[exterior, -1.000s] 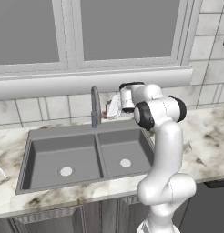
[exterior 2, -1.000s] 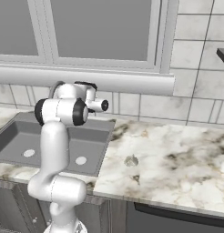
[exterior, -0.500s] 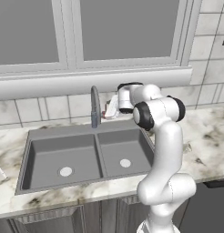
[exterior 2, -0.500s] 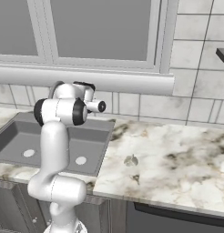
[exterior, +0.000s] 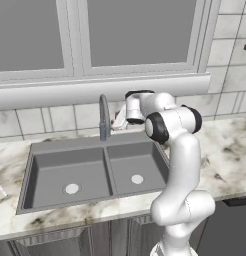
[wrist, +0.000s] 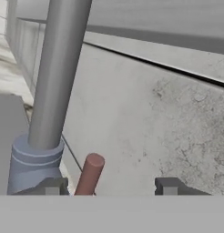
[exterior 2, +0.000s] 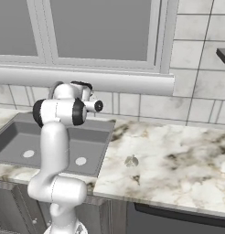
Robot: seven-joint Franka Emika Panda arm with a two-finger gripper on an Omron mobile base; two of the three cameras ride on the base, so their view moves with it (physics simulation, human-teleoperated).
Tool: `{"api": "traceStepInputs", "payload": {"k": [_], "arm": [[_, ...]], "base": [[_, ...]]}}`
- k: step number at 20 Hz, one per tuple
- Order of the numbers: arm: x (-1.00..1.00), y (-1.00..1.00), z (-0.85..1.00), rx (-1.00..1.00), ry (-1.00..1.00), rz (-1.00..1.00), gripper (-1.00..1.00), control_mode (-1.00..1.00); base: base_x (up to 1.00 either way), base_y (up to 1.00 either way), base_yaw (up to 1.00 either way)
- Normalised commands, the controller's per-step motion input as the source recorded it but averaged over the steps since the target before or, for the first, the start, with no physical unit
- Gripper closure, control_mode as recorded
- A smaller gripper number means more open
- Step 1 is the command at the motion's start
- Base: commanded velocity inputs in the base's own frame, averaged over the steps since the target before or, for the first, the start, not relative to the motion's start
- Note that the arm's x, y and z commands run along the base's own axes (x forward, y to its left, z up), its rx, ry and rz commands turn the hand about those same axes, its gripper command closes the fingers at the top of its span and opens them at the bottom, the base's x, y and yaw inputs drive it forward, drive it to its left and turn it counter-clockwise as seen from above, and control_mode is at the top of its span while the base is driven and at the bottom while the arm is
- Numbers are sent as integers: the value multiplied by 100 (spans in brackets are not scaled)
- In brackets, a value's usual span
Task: Turn on the sink faucet. Then move the garlic from the counter to the sink. Turn off the sink. Move the vegetable from the sink to the pot next to the stove. Finally move the pot to the rear left burner.
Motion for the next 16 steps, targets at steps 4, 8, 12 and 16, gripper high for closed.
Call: {"api": "traceStepInputs", "payload": {"k": [4,8,12,16], "arm": [[8,9,-2,2,0,0,100,-100],[0,0,0,3,5,-3,100,-100],[0,-2,-5,3,1,-15,100,-100],[0,-18,-10,5,0,-23,100,-100]], "base": [[0,0,0],[0,0,0],[0,0,0],[0,0,0]]}}
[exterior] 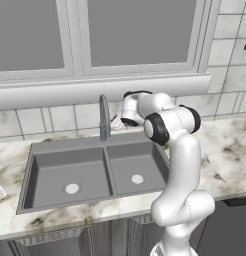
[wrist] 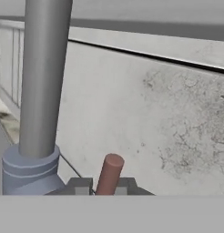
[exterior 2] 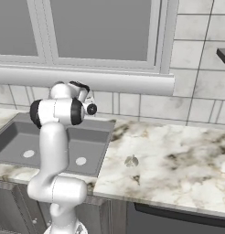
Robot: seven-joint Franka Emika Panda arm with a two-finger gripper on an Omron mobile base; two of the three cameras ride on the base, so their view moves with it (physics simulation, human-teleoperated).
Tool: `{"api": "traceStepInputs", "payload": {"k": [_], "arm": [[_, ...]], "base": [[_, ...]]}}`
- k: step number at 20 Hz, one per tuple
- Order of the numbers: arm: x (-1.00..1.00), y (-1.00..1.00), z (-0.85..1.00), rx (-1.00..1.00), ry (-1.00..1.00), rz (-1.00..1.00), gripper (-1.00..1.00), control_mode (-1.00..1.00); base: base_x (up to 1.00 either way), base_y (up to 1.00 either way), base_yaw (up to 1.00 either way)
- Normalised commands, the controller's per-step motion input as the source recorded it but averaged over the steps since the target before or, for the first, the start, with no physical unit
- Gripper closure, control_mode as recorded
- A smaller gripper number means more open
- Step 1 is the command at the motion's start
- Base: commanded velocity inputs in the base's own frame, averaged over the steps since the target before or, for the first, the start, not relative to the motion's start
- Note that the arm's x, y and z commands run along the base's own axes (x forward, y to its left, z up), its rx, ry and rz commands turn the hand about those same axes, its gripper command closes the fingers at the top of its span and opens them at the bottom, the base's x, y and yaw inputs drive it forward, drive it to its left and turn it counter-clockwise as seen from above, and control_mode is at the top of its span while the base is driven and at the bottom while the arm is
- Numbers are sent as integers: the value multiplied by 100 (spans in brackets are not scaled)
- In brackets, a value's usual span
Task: Turn on the sink faucet. Then move the garlic from the counter to the sink. Turn off the sink. Move the vegetable from the sink to the pot next to the stove. Finally move the pot to the rear left burner.
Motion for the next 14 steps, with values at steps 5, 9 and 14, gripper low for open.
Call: {"api": "traceStepInputs", "payload": {"k": [5,9,14], "arm": [[0,-28,-20,3,1,-17,100,-100],[2,-50,-13,6,3,-6,100,-100],[1,-58,-21,7,2,-3,100,-100]], "base": [[0,0,0],[0,0,0],[0,0,0]]}}
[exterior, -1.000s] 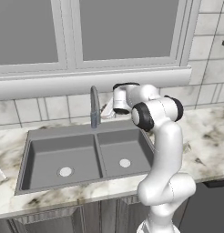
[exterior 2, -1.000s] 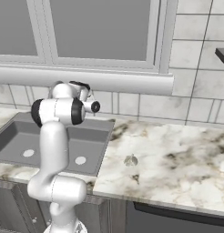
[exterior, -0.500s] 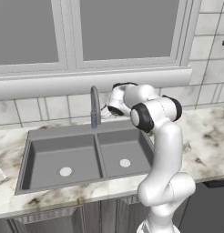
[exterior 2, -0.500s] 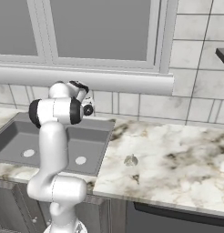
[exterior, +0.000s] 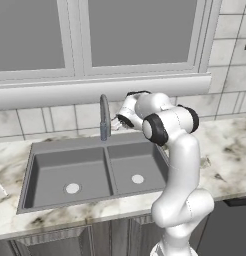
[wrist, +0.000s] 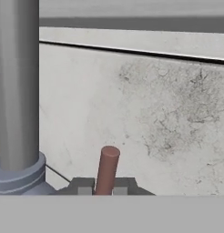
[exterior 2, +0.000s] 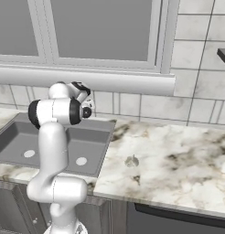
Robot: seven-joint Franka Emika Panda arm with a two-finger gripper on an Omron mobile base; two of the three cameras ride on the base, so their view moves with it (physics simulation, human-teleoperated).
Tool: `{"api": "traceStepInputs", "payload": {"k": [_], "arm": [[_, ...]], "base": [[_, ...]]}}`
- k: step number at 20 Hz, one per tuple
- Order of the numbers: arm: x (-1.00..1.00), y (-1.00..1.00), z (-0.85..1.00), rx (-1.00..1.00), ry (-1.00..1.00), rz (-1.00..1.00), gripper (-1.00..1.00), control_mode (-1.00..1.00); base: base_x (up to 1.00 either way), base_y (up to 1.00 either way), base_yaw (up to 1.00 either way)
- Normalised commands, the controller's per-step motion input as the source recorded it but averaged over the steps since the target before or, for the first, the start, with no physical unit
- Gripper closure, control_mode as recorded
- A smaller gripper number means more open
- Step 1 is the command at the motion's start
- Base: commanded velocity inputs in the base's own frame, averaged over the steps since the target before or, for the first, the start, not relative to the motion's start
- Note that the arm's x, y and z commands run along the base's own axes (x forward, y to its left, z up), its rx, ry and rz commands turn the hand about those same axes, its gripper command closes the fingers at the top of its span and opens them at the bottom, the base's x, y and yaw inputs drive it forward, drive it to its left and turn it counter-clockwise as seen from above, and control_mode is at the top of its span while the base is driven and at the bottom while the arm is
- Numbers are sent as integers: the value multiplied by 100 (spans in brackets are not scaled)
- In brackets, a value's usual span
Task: Turn on the sink faucet. Then move the garlic from the counter to the sink. Turn off the sink. Move the vegetable from the sink to the pot next to the stove. Finally move the pot to the rear left burner.
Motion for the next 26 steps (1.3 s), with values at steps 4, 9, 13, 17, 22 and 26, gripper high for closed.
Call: {"api": "traceStepInputs", "payload": {"k": [4,9,13,17,22,26], "arm": [[0,-57,-24,6,4,-4,100,-100],[0,-60,-24,6,4,-4,100,-100],[0,-65,-27,5,1,-4,100,-100],[0,-68,-29,4,1,-4,100,-100],[0,-69,-32,3,0,-3,100,-100],[0,-71,-33,2,1,-4,100,-100]], "base": [[0,0,0],[0,0,0],[0,0,0],[0,0,0],[0,0,0],[0,0,0]]}}
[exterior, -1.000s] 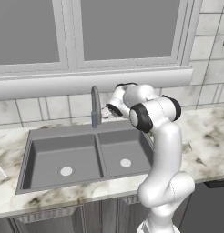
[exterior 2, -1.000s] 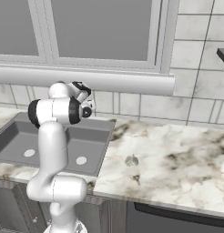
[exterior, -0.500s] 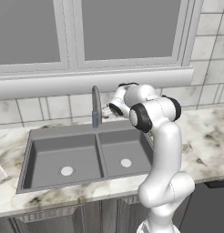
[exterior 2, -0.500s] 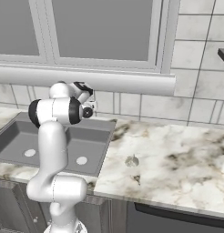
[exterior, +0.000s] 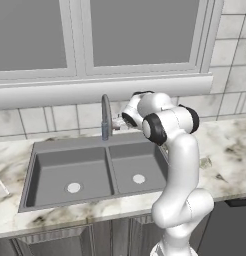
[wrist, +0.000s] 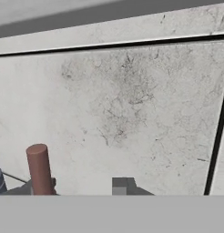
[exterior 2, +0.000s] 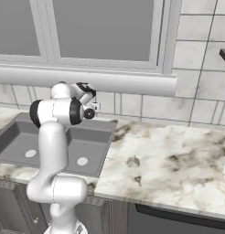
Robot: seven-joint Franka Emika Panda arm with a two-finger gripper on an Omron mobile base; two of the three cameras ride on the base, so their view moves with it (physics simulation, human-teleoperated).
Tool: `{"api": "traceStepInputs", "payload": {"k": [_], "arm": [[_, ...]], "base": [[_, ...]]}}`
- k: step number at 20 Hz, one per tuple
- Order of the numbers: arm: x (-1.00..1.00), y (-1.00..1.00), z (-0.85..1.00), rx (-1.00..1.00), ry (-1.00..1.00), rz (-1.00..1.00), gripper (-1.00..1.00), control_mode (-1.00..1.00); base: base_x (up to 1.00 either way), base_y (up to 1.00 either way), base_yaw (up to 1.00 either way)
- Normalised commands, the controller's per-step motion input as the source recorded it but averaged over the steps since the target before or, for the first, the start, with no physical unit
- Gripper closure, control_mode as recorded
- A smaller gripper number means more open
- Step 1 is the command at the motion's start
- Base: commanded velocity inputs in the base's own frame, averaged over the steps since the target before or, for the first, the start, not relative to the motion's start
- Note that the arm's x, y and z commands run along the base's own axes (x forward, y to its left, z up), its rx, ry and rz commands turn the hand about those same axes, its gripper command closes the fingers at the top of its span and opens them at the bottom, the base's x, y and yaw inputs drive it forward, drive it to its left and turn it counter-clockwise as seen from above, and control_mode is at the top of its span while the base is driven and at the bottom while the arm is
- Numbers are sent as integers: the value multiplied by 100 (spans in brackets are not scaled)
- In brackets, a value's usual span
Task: Turn on the sink faucet. Then move the garlic from the counter to the sink. Turn off the sink. Move the vegetable from the sink to the pot next to the stove. Finally move the pot to the rear left burner.
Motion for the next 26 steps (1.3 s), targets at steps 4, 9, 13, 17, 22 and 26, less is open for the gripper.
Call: {"api": "traceStepInputs", "payload": {"k": [4,9,13,17,22,26], "arm": [[0,-70,-34,1,1,-4,100,-100],[0,-68,-36,1,2,-4,100,-100],[0,-69,-39,1,1,-4,100,-100],[0,-70,-40,1,1,-3,100,-100],[0,-72,-42,1,1,-1,100,-100],[0,-74,-43,2,1,-1,100,-100]], "base": [[0,0,0],[0,0,0],[0,0,0],[0,0,0],[0,0,0],[0,0,0]]}}
